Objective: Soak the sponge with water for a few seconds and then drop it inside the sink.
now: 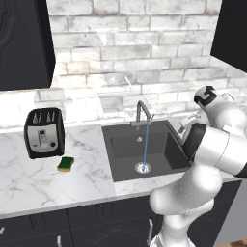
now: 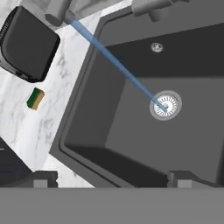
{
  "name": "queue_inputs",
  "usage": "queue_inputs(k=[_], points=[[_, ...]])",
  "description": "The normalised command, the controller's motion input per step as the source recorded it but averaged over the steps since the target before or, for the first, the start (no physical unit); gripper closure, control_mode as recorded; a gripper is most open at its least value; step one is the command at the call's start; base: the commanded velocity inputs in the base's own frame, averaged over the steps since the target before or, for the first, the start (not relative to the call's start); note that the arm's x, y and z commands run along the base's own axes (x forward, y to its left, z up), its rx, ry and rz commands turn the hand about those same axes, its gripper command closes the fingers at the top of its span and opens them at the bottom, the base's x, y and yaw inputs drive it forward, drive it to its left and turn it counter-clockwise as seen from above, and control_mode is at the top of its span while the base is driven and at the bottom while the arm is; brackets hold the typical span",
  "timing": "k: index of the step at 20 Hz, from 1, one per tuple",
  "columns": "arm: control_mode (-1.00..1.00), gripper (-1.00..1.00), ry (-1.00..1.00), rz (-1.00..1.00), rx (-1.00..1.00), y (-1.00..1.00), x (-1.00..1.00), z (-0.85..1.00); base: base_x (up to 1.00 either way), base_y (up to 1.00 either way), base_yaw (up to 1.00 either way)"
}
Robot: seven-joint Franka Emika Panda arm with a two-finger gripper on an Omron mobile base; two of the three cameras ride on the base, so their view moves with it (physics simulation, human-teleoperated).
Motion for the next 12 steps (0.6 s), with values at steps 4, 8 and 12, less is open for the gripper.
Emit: queue_inputs(k=[4,8,12], points=[[-1.0,-1.0,0.0,0.0,-0.05,0.19,-0.54,0.12,0.0,0.0,0.0],[-1.0,-1.0,0.04,0.0,-0.05,0.23,-0.47,0.06,0.0,0.0,0.0],[-1.0,-1.0,0.09,0.0,-0.08,0.41,-0.23,0.0,0.0,0.0,0.0]])
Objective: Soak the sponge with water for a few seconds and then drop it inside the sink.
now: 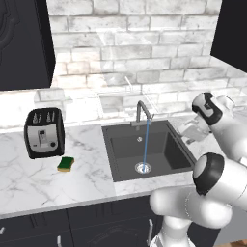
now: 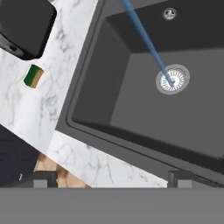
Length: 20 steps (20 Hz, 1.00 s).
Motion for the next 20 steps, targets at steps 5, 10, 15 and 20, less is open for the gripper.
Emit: queue_inputs(k=[5,10,15,20], points=[[-1.0,-1.0,0.07,-0.01,-0.07,0.42,-0.31,0.0,0.0,0.0,0.0],[-1.0,-1.0,0.13,-0.05,-0.03,0.28,-0.23,0.0,0.0,0.0,0.0],[-1.0,-1.0,0.13,-0.01,0.0,0.07,-0.33,0.0,0.0,0.0,0.0],[-1.0,-1.0,0.1,-0.03,-0.01,0.12,-0.35,0.0,0.0,0.0,0.0]])
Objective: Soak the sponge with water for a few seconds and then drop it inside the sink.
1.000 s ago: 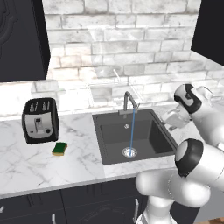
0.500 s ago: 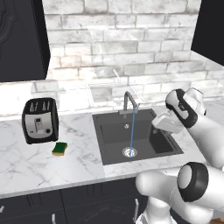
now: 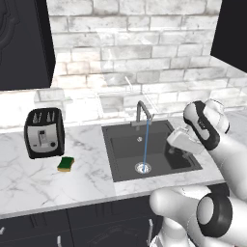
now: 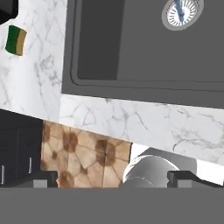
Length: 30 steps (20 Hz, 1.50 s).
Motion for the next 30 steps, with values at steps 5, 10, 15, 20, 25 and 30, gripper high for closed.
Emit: queue_inputs(k=[5,10,15,20,25,30], points=[[-1.0,-1.0,0.11,-0.09,-0.05,0.3,-0.07,0.0,0.0,0.0,0.0],[-1.0,-1.0,0.07,-0.13,-0.08,0.52,0.0,0.0,0.0,0.0,0.0],[-1.0,-1.0,0.0,-0.08,-0.07,0.66,0.0,0.0,0.0,0.0,0.0],[-1.0,-1.0,0.0,-0.07,-0.06,0.7,0.0,0.0,0.0,0.0,0.0],[-1.0,-1.0,0.0,-0.05,-0.03,0.63,0.0,0.0,0.0,0.0,0.0],[-1.0,-1.0,0.0,-0.01,0.0,0.42,0.07,0.0,0.0,0.0,0.0]])
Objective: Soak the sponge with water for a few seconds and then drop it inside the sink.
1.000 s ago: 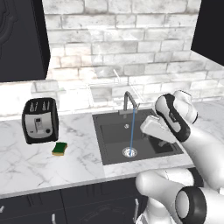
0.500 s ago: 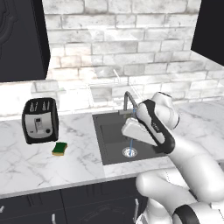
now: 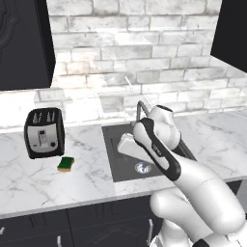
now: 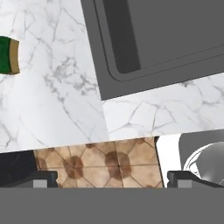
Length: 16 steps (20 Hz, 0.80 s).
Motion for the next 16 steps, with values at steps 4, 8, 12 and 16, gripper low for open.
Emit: queue_inputs(k=[4,8,12,16], points=[[-1.0,-1.0,0.0,0.0,0.0,0.4,0.07,0.0,0.0,0.0,0.0],[-1.0,-1.0,0.0,0.0,0.0,0.16,0.04,-0.01,0.0,0.0,0.0],[-1.0,-1.0,0.0,0.0,0.0,0.22,0.0,0.0,0.0,0.0,0.0],[-1.0,-1.0,0.0,0.03,0.0,0.36,0.0,0.0,0.0,0.0,0.0]])
